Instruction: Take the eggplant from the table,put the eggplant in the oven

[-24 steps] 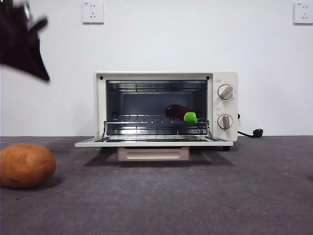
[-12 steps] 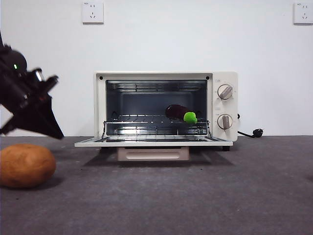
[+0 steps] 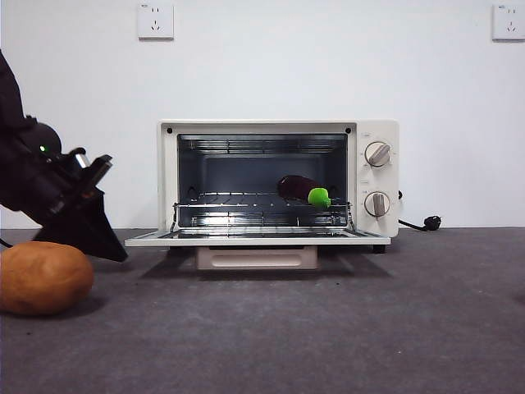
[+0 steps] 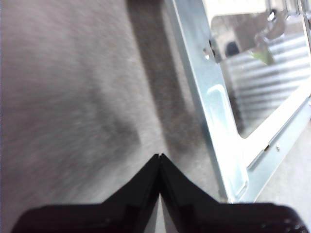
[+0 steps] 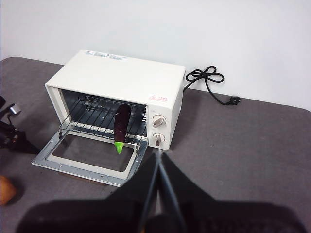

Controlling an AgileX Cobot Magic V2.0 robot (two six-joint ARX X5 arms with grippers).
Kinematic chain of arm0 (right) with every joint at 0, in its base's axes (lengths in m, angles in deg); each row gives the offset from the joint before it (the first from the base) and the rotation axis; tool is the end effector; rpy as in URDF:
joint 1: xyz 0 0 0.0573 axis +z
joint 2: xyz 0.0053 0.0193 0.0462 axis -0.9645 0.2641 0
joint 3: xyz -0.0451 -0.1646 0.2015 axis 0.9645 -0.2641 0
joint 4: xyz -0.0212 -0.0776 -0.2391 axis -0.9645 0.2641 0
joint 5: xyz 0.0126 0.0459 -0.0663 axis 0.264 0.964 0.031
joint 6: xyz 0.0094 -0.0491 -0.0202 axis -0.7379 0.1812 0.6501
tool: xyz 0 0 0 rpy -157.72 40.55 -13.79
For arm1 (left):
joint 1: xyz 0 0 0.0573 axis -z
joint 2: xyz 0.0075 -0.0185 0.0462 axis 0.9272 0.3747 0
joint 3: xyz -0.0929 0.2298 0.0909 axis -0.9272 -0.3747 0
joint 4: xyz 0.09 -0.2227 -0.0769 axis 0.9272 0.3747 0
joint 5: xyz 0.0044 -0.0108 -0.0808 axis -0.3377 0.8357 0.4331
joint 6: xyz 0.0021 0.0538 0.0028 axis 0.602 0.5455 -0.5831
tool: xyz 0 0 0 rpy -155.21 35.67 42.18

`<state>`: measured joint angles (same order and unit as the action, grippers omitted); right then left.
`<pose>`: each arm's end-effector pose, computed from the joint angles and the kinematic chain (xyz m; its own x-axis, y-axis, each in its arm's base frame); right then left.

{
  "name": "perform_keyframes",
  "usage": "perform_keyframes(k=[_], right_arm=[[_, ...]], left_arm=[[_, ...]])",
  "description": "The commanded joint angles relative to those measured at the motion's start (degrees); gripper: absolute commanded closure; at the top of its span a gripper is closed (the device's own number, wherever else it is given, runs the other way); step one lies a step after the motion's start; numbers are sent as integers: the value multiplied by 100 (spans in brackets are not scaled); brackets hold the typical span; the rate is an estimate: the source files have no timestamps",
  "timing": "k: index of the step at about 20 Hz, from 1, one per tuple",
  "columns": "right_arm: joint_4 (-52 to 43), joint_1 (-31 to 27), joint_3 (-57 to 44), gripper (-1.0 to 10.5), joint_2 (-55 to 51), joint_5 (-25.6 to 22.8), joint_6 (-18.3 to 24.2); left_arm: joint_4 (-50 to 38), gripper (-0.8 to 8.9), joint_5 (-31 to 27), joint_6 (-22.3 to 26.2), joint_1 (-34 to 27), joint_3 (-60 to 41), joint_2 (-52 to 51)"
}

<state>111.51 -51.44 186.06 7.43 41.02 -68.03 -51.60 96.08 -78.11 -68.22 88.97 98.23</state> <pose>0.0503 0.0169 0.5278 0.9057 0.2299 -0.3562 -0.2766 0.9572 -0.0857 0.3954 -0.0194 0.1372 0.2007 -0.7233 -0.6608 0.2790 0.6888 -0.6692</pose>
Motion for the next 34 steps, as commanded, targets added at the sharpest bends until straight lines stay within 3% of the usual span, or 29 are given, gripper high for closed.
perform_keyframes(k=[1, 19, 34], right_arm=[[76, 4, -7, 958, -11, -9, 9], [114, 4, -7, 958, -7, -17, -48], [120, 4, -9, 958, -7, -17, -46]], left_arm=[[-96, 820, 387, 55, 52, -42, 181], [-435, 821, 1961, -15, 118, -39, 284], [-870, 821, 2374, -505, -68, -26, 24]])
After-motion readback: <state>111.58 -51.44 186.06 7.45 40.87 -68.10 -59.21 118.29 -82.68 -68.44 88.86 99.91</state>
